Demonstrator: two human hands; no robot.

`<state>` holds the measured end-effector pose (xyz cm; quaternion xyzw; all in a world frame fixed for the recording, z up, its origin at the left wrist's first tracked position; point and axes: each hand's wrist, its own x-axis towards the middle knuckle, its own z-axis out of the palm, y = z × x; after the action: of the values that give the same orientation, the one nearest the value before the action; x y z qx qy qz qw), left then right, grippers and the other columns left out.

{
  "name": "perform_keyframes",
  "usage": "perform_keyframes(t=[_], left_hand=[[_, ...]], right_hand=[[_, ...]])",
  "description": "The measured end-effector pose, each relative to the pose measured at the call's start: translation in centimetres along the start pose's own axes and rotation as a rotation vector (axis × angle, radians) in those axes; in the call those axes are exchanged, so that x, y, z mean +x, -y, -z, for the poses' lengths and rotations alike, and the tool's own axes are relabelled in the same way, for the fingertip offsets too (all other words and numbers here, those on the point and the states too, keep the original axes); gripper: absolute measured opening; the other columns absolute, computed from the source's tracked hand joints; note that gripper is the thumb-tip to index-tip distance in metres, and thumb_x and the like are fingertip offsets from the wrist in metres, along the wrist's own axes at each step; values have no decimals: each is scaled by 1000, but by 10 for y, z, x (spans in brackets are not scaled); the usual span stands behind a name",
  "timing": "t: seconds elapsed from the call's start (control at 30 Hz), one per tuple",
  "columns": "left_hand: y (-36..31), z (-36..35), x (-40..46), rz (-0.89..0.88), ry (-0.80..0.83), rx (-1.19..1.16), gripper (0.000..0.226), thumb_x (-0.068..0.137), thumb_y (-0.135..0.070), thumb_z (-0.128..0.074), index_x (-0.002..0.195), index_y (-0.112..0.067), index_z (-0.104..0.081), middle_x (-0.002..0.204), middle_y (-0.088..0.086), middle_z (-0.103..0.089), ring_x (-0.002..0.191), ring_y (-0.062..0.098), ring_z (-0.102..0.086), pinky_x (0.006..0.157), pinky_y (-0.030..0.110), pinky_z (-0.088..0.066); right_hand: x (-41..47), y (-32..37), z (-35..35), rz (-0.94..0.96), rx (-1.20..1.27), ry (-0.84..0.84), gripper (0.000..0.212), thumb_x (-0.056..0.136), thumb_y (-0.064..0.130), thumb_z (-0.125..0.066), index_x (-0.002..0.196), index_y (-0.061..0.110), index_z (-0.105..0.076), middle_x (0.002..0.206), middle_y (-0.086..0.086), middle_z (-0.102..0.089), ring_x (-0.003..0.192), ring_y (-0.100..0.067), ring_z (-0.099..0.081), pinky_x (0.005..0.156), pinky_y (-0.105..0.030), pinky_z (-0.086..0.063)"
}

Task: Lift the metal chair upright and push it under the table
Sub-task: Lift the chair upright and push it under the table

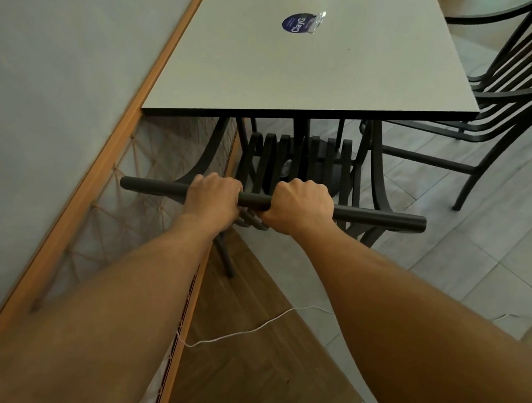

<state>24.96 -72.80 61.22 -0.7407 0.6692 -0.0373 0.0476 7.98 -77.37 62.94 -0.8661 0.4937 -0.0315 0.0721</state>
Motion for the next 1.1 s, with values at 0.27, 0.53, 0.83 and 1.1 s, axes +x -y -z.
perform_keyframes(t=[0.27,0.53,0.83,1.1], left_hand=[[1,4,1,9,49,-56,29,78,-39,-74,82,-36,-46,72,-10,-42,77,15,-43,74,38,-34],[-3,10,11,30,55,-42,25,80,-36,-73,83,-33,-48,75,-8,-45,78,15,-41,79,42,-40],[0,13,29,46,20,-32,19,81,-34,-72,92,-28,-58,79,-3,-50,82,19,-48,80,42,-41],[-6,21,23,100,40,-56,28,81,-35,-71,105,-32,-57,96,-1,-56,102,25,-49,90,48,-38]], right_hand=[[4,-4,0,71,-3,13,48,83,59,-60,58,22,-43,55,1,-52,45,-16,-52,44,-30,-36],[17,-9,1,88,-3,51,47,82,65,-56,63,24,-44,58,1,-54,47,-17,-54,45,-30,-39],[42,-14,-1,111,-7,19,52,77,72,-54,58,26,-38,52,2,-51,42,-14,-50,41,-27,-35],[42,-13,-1,121,-43,29,58,73,80,-45,62,24,-51,53,3,-52,41,-14,-50,40,-27,-35]])
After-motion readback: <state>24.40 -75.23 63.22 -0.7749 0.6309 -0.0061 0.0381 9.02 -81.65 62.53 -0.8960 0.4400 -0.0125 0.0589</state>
